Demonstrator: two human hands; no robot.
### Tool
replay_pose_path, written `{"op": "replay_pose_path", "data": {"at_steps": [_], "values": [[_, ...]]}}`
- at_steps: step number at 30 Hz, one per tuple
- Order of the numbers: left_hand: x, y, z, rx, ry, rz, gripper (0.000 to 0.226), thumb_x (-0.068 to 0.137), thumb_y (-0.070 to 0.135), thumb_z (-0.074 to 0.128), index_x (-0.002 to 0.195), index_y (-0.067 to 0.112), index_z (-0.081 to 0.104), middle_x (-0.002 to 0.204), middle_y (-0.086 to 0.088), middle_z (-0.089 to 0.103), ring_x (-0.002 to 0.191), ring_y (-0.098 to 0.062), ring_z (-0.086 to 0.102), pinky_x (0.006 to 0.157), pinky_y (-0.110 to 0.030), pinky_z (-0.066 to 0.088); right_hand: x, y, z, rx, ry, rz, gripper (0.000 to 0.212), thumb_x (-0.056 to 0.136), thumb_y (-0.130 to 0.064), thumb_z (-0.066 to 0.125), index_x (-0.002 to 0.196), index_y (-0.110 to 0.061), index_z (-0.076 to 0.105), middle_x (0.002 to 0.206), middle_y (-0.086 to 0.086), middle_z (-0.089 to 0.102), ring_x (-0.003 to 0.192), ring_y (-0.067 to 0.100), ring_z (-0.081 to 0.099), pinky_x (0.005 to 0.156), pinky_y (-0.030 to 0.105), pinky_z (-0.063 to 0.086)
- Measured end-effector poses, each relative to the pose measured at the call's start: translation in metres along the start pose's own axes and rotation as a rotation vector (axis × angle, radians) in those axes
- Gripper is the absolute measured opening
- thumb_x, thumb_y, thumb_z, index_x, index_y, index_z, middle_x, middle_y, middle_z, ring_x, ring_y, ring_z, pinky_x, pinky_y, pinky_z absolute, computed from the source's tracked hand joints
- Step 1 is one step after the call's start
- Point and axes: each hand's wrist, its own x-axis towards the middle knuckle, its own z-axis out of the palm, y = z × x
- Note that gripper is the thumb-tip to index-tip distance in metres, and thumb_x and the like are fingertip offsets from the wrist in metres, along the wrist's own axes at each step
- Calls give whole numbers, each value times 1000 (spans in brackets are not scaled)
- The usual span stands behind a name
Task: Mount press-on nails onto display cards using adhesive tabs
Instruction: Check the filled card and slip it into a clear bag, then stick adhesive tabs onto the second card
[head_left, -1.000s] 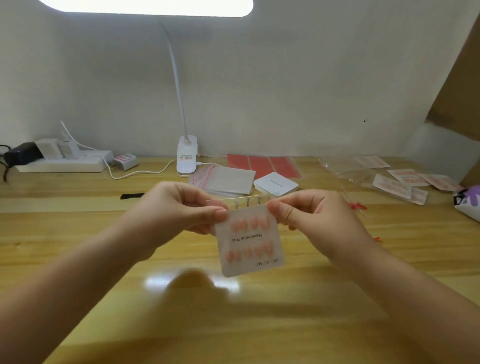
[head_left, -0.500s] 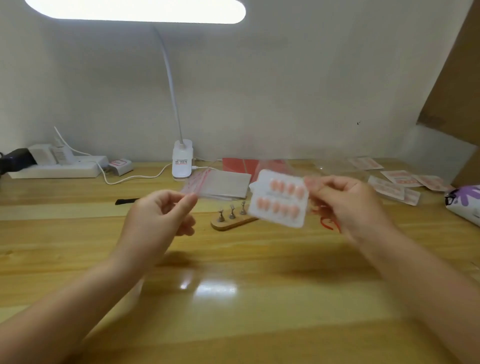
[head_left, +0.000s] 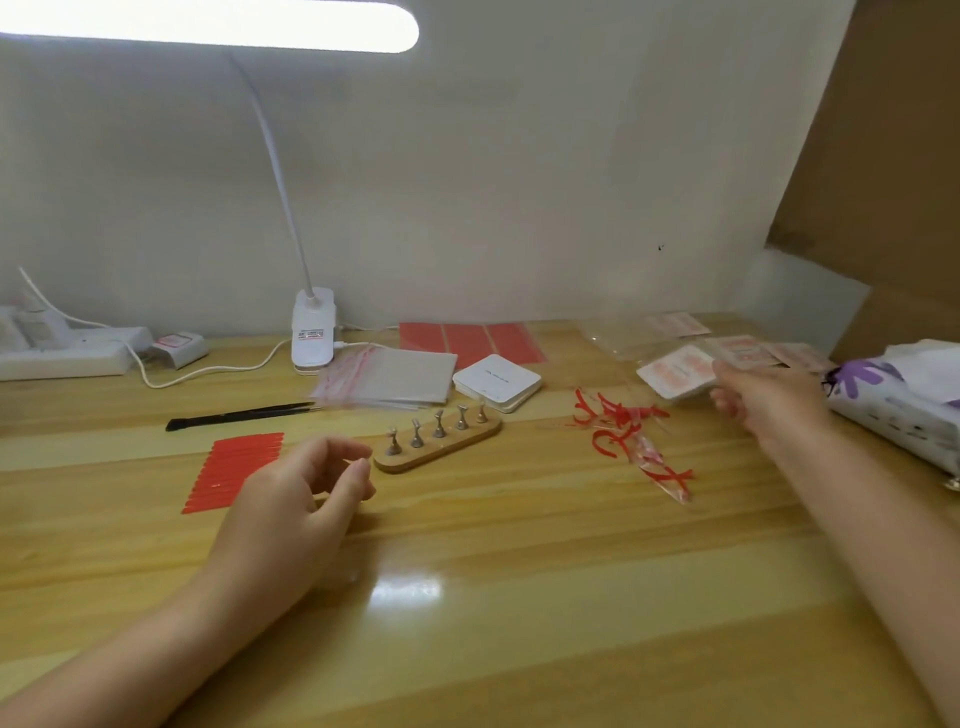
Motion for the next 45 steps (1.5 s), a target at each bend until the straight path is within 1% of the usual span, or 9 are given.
{"op": "replay_pose_path", "data": {"at_steps": [3,6,10,16,20,28,34,41,45], "values": [[-2,1,0,18,-4,22,18,89,20,62,91,38,60,80,26,67,78,3,63,65,-13,47,-7,-2,-2,-406,109,-140,56,83,-29,70,131,-4,53,122,17,62,108,35,60,82,39,48],[-3,1,-1,63,-20,20,12,89,28,60,94,39,59,79,21,67,75,-2,63,70,-33,53,-24,-9,0,-613,213,-396,59,82,-21,70,133,-5,47,135,21,49,124,39,46,97,46,41],[-3,3,1,156,-30,54,16,89,28,62,101,38,56,87,19,63,86,-5,61,73,-33,51,-49,-20,17,-887,55,-668,33,89,-25,59,121,-17,61,130,12,56,124,33,43,102,42,32],[3,-1,5,239,-43,-3,33,90,30,62,121,28,52,103,19,55,96,-6,53,82,-30,47,-47,-6,19,-1272,-153,-394,47,103,-38,23,147,-30,36,149,3,43,141,37,19,113,51,17],[14,-3,9,301,-76,-37,47,89,34,62,132,25,45,124,9,54,114,-12,50,94,-30,42,-34,2,7,-1211,-94,-322,52,102,-40,25,150,-23,30,150,8,41,141,39,18,112,49,19],[54,-6,24,342,-329,-113,88,83,48,68,151,24,18,140,9,49,134,-17,36,112,-39,29,-53,-12,22,-911,13,-778,32,94,-24,51,123,-12,59,130,11,57,128,31,41,108,40,23],[57,-13,28,190,-256,-30,84,80,33,76,148,21,30,115,11,60,107,-9,54,91,-23,42,-115,-15,46,-688,-336,-839,16,88,-31,63,103,-26,61,94,-11,61,98,16,56,83,31,45],[44,-6,16,-36,-235,188,78,70,15,84,138,23,47,106,25,64,103,11,57,86,0,37,-155,-11,56,-577,-751,-575,98,53,-60,83,139,-47,38,105,-18,59,86,1,63,84,25,51],[40,3,12,-105,-249,238,77,69,10,84,134,29,46,106,25,66,105,9,58,90,-2,36,-156,-21,47,-550,-828,-609,65,55,-46,90,115,-42,67,86,-9,69,74,-10,59,65,4,43]]}}
